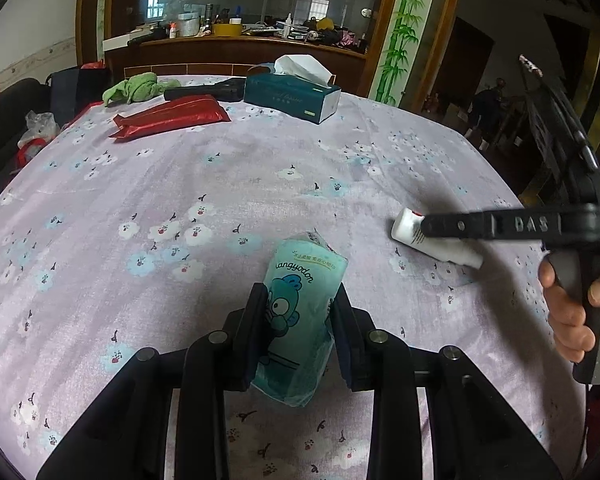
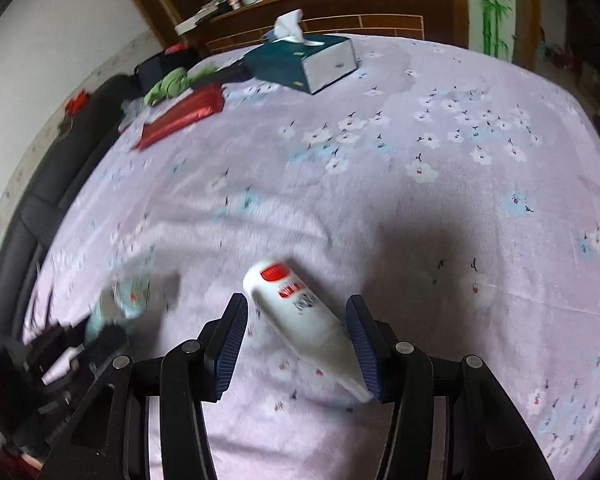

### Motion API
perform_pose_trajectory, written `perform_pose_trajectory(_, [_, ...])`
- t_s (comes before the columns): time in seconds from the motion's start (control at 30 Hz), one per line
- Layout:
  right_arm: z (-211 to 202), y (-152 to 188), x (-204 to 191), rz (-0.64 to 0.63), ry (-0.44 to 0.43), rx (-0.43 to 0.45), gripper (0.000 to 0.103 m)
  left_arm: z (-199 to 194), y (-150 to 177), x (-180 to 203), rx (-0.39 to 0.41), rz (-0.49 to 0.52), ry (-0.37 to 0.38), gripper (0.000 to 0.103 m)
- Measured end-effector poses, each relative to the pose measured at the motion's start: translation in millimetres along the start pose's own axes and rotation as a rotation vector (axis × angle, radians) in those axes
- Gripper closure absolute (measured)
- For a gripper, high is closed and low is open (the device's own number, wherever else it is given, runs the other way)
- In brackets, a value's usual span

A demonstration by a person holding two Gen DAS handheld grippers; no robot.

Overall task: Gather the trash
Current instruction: 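Grasp the white spray bottle with the right tool, then carry the teal packet with the left tool toward the basket while the right tool carries the bottle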

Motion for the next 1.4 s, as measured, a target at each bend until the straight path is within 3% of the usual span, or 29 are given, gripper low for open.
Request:
perform_pose_trajectory(0.33, [14, 18, -17, -0.071, 0.116, 0.033, 0.066, 2, 0, 6, -0.002, 0.032, -0.009, 0.073])
perform_pose_trajectory(0.57, [16, 25, -24, -0.042, 0.194, 0.105, 0.069, 2, 1, 7, -0.001, 0.033, -0.008, 0.073])
perform_pose_trajectory(0.73, [-11, 49, -22, 0.079, 0.248, 0.187, 0.069, 0, 1, 10, 0.005, 0.042, -0.007, 0.073])
perform_pose_trajectory(1.0, [-85, 91, -13, 0.158, 0.352, 0.428, 0.069, -9, 0, 30, 0.046, 0.138, -0.04, 0.073])
perform_pose_trajectory(1.17, [-93, 91, -13, 0.147, 0.351, 0.493, 0.069, -21, -5, 41, 0.114, 0.207, -0.1, 0.073])
perform_pose_trajectory(1.4, [-102, 96, -15, 0.121, 0.354, 0.528, 0.069, -26, -9, 46, 0.151, 0.247, -0.146, 0.073])
Point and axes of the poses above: each gripper's, at about its wrist camera, not at the fingertips, and z roughly the way its jaws point, x to its right, y to its underside, the point moved 7 cm from there along z, roughly the way its jaws point, and after that the axes turned 11 degrees about z, right-handed, at the moved point
